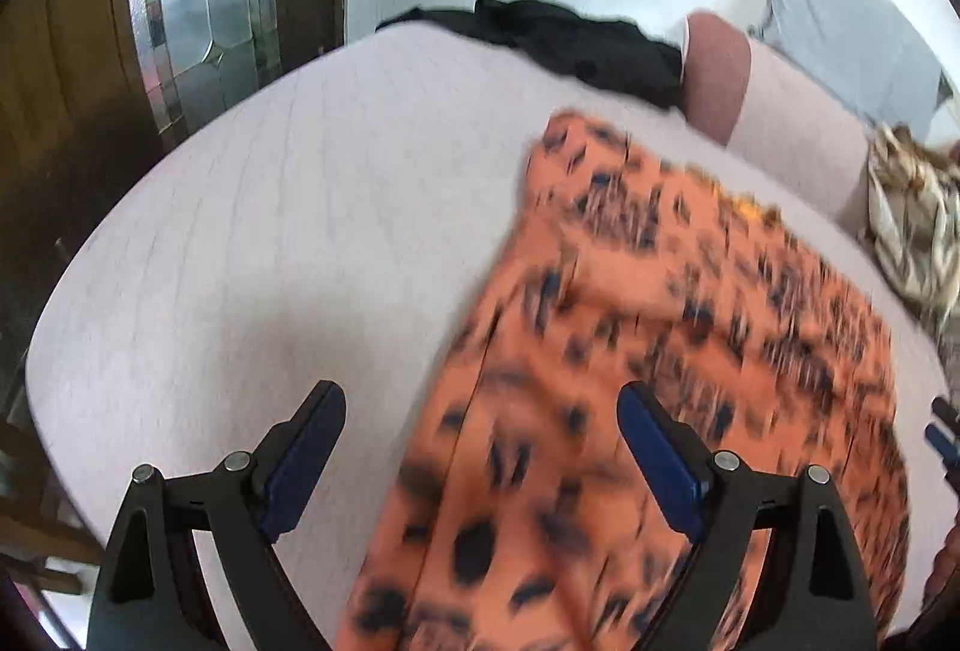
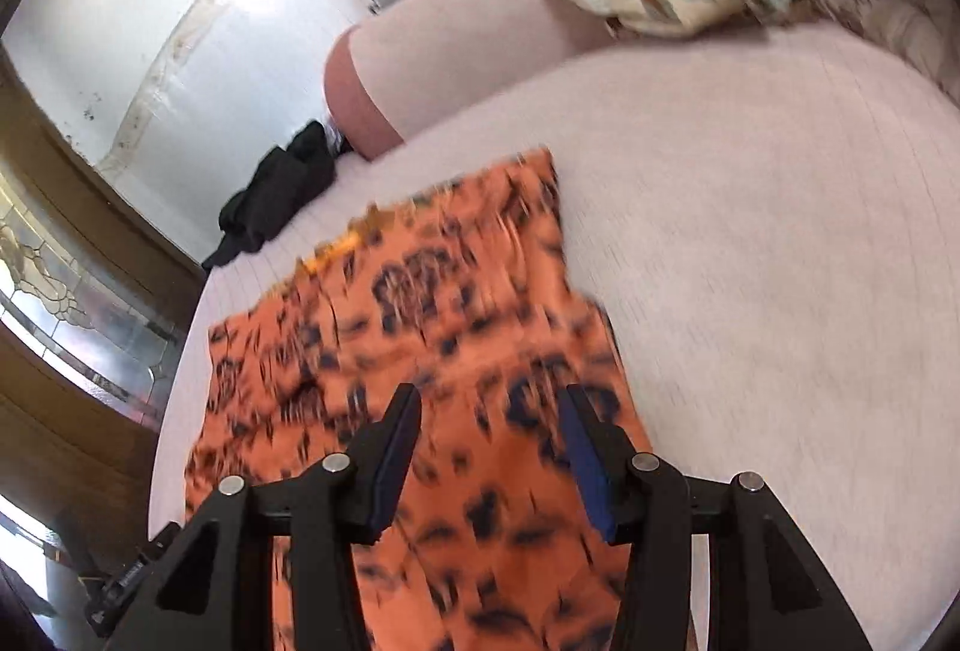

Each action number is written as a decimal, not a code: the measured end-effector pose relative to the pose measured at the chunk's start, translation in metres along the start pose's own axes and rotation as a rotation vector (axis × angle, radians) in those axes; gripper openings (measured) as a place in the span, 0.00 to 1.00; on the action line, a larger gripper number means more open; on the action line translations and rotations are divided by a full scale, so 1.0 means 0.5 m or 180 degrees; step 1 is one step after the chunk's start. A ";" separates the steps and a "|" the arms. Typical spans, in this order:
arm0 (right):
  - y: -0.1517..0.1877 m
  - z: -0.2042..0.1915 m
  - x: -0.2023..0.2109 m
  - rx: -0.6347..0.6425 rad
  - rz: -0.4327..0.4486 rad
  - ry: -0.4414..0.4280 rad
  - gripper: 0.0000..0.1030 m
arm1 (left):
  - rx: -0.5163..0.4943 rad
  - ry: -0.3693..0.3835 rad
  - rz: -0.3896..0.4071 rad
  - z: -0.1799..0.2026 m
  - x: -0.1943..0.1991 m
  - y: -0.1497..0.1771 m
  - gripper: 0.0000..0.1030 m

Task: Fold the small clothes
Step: 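Press and straighten the folded blouse edges with both tools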

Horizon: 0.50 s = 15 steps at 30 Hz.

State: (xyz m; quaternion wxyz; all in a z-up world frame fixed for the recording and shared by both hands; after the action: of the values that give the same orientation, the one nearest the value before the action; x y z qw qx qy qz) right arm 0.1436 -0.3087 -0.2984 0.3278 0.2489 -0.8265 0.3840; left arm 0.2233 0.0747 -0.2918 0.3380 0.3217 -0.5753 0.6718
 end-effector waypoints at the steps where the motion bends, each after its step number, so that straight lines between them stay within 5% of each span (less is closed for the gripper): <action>1: -0.019 -0.005 -0.012 0.0017 0.0013 0.0010 0.50 | 0.0017 0.0001 0.0029 0.004 -0.009 -0.016 0.89; 7: -0.098 0.009 -0.088 -0.0103 -0.0012 0.0064 0.50 | 0.0289 0.0084 0.0019 0.034 -0.101 -0.096 0.89; 15: -0.154 0.044 -0.171 -0.0354 -0.0145 -0.0045 0.50 | 0.0155 -0.0131 -0.0045 0.061 -0.159 -0.112 0.89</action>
State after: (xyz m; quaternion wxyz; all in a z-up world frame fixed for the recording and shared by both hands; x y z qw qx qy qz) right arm 0.2435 -0.3574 -0.3352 0.3438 0.2517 -0.8430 0.3281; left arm 0.3155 0.0440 -0.3218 0.3228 0.3477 -0.5633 0.6765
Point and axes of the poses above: each gripper's, at about its wrist camera, not at the fingertips, and x roughly against the way its jaws point, z to its right, y to its underside, the point moved 8 cm from there along -x, roughly the way its jaws point, and after that the axes turned 5 degrees about -z, right-handed, at the moved point
